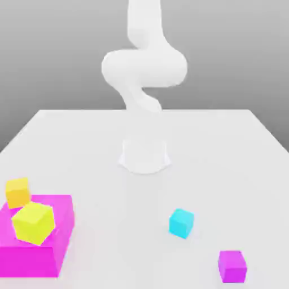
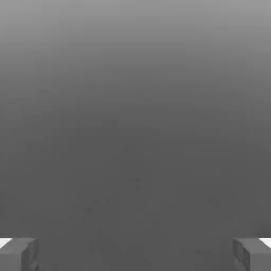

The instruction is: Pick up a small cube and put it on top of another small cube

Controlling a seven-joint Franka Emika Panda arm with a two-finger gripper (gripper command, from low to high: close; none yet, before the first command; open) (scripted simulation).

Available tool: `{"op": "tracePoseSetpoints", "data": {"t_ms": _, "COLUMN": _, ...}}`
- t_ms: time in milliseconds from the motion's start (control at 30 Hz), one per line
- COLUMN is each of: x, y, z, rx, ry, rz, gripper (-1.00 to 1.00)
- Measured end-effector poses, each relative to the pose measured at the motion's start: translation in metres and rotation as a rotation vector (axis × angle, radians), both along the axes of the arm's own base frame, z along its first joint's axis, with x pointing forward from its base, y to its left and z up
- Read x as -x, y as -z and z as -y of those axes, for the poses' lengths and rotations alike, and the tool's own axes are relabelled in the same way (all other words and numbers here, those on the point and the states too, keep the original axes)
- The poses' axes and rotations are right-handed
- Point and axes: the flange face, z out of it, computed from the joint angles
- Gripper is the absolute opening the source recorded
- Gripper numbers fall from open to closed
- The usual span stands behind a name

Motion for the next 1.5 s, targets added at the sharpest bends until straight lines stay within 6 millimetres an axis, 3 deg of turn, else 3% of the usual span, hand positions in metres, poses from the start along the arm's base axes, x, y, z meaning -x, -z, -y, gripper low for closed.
{"op": "tracePoseSetpoints", "data": {"t_ms": 133, "x": -0.038, "y": 0.099, "z": -0.022, "rx": 0.093, "ry": -0.158, "rz": -0.139, "gripper": 0.00}}
{"op": "tracePoseSetpoints", "data": {"t_ms": 300, "x": -0.049, "y": 0.224, "z": -0.049, "rx": 0.195, "ry": -0.369, "rz": -0.304, "gripper": 0.00}}
{"op": "tracePoseSetpoints", "data": {"t_ms": 433, "x": -0.030, "y": 0.325, "z": -0.068, "rx": 0.267, "ry": -0.560, "rz": -0.440, "gripper": 0.00}}
{"op": "tracePoseSetpoints", "data": {"t_ms": 567, "x": 0.019, "y": 0.427, "z": -0.081, "rx": 0.333, "ry": -0.789, "rz": -0.591, "gripper": 0.00}}
{"op": "tracePoseSetpoints", "data": {"t_ms": 600, "x": 0.034, "y": 0.450, "z": -0.084, "rx": 0.347, "ry": -0.849, "rz": -0.625, "gripper": 0.00}}
{"op": "tracePoseSetpoints", "data": {"t_ms": 667, "x": 0.046, "y": 0.476, "z": -0.086, "rx": 0.358, "ry": -0.895, "rz": -0.651, "gripper": 0.00}}
{"op": "tracePoseSetpoints", "data": {"t_ms": 867, "x": 0.050, "y": 0.529, "z": -0.084, "rx": 0.359, "ry": -0.903, "rz": -0.660, "gripper": 0.00}}
{"op": "tracePoseSetpoints", "data": {"t_ms": 900, "x": 0.050, "y": 0.534, "z": -0.084, "rx": 0.358, "ry": -0.903, "rz": -0.660, "gripper": -1.00}}
{"op": "tracePoseSetpoints", "data": {"t_ms": 1100, "x": 0.051, "y": 0.537, "z": -0.084, "rx": 0.358, "ry": -0.903, "rz": -0.662, "gripper": -1.00}}
{"op": "tracePoseSetpoints", "data": {"t_ms": 1400, "x": 0.048, "y": 0.473, "z": -0.082, "rx": 0.354, "ry": -0.891, "rz": -0.663, "gripper": -1.00}}
{"op": "tracePoseSetpoints", "data": {"t_ms": 1433, "x": 0.041, "y": 0.466, "z": -0.076, "rx": 0.343, "ry": -0.857, "rz": -0.667, "gripper": -1.00}}
{"op": "tracePoseSetpoints", "data": {"t_ms": 1500, "x": 0.019, "y": 0.452, "z": -0.027, "rx": 0.279, "ry": -0.678, "rz": -0.685, "gripper": -1.00}}
